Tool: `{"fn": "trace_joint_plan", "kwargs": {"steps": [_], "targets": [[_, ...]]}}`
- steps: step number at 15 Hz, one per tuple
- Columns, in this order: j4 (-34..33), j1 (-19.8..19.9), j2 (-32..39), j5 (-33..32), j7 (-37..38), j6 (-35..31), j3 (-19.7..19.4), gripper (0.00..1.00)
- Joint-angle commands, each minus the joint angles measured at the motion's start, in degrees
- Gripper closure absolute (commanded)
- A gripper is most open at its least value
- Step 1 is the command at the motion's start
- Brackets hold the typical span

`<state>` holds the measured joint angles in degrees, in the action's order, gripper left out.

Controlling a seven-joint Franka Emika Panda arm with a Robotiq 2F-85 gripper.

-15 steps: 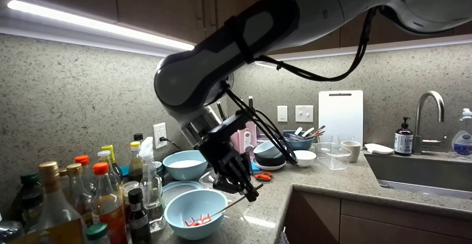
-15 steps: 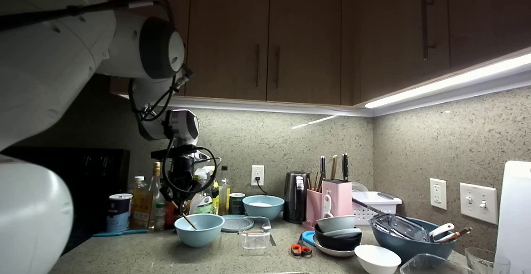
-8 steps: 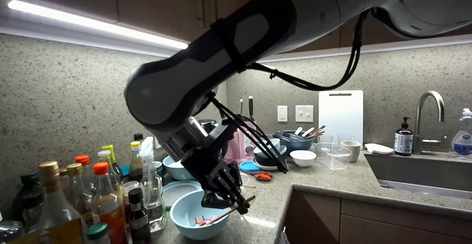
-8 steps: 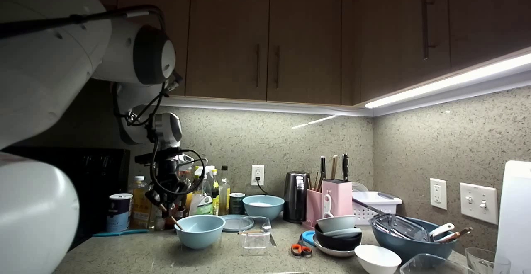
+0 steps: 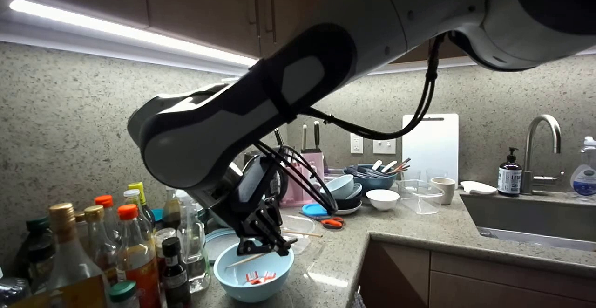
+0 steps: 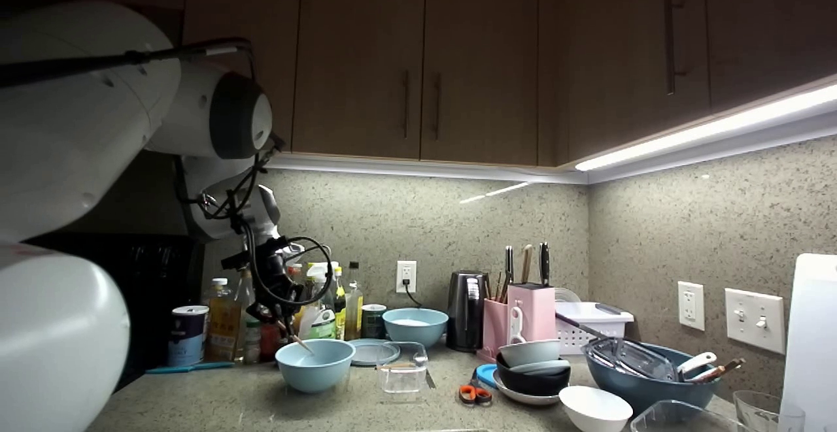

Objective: Use the chopstick to stir in the bowl

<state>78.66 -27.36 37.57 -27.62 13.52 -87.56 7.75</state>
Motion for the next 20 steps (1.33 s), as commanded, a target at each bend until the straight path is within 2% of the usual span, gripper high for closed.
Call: {"fn": "trace_joint_plan", "kwargs": {"steps": [1,7,9,15,17,20], "targets": [[-4.19,-0.09,1.97,-2.35,-0.91,0.36,-1.79,0.98],[-2.68,2.35,-0.66,0.61,0.81,2.19,-3.78,0.98],[-1.28,3.48,-2.3,3.75,1.42,4.15,-3.16,0.98],[3.31,6.38,-7.83,22.18,1.53,10.16,1.08,0.98],[4.94,6.16,-8.95,25.39,1.18,9.38,1.77,0.98],[5.48,5.35,-8.72,24.58,-0.76,6.14,2.33,0.98]]}}
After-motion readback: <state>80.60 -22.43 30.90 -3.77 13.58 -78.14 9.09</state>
